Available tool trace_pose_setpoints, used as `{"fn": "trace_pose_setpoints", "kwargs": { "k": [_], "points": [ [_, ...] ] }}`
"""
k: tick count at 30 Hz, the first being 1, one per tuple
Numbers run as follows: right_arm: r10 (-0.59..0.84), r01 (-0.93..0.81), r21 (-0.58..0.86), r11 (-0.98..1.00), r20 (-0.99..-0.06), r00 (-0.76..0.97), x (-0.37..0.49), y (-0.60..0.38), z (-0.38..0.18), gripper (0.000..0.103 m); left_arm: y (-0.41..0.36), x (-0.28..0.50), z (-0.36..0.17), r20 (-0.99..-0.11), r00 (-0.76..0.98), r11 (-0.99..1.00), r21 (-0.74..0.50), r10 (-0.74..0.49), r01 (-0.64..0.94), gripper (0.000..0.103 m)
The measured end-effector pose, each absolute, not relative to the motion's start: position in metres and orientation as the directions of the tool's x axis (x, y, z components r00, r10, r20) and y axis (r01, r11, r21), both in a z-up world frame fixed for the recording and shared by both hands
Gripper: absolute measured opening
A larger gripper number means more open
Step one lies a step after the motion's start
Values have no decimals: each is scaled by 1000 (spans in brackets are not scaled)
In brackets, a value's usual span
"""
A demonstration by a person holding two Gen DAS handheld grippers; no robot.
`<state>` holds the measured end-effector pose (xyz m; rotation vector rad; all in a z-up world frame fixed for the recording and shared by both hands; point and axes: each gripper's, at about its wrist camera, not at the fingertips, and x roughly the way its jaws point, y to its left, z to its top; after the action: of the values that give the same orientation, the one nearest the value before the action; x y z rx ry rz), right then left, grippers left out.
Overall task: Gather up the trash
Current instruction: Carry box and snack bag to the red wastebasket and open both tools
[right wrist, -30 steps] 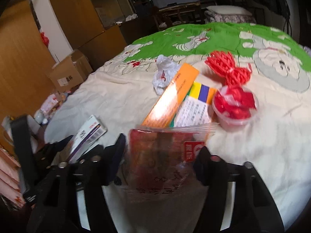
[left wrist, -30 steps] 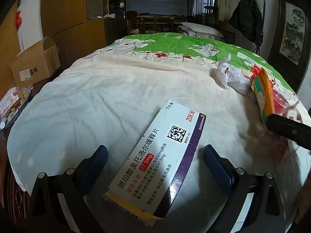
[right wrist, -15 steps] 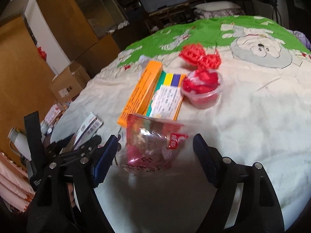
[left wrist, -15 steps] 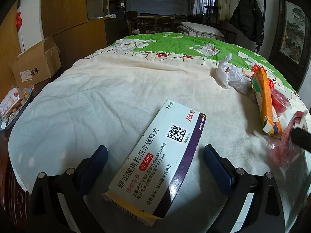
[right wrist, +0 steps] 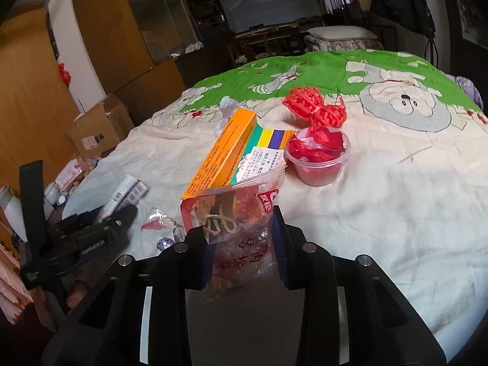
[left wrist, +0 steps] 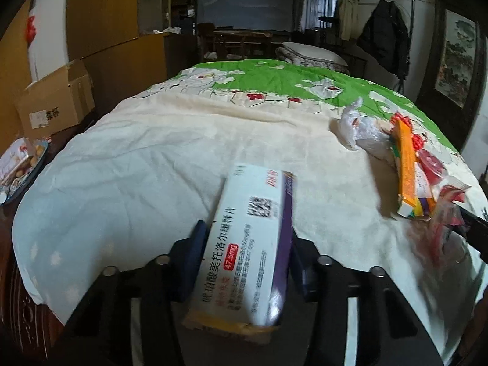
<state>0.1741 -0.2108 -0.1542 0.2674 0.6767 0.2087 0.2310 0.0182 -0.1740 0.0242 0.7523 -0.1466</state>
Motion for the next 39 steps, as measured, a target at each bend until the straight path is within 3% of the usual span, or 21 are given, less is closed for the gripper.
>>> {"fn": "trace_pose_setpoints", "kwargs": {
  "k": [17,27,33,39],
  "points": [
    [314,-123,377,918,-501,806,152,-211,-121,26,32,170,-100,-582,808,993,3,-96,121,47],
    [425,-253,437,863,-356,832,114,-199,-61,24,49,109,-53,-504,861,996,17,-67,87,47],
    [498,-364,418,833,-277,821,82,-177,-28,24,83,73,-40,-494,869,999,29,-4,20,47],
    [569,-442,411,798,-270,777,64,-149,-17,24,139,46,-56,-550,829,995,51,101,-87,48]
  ]
}}
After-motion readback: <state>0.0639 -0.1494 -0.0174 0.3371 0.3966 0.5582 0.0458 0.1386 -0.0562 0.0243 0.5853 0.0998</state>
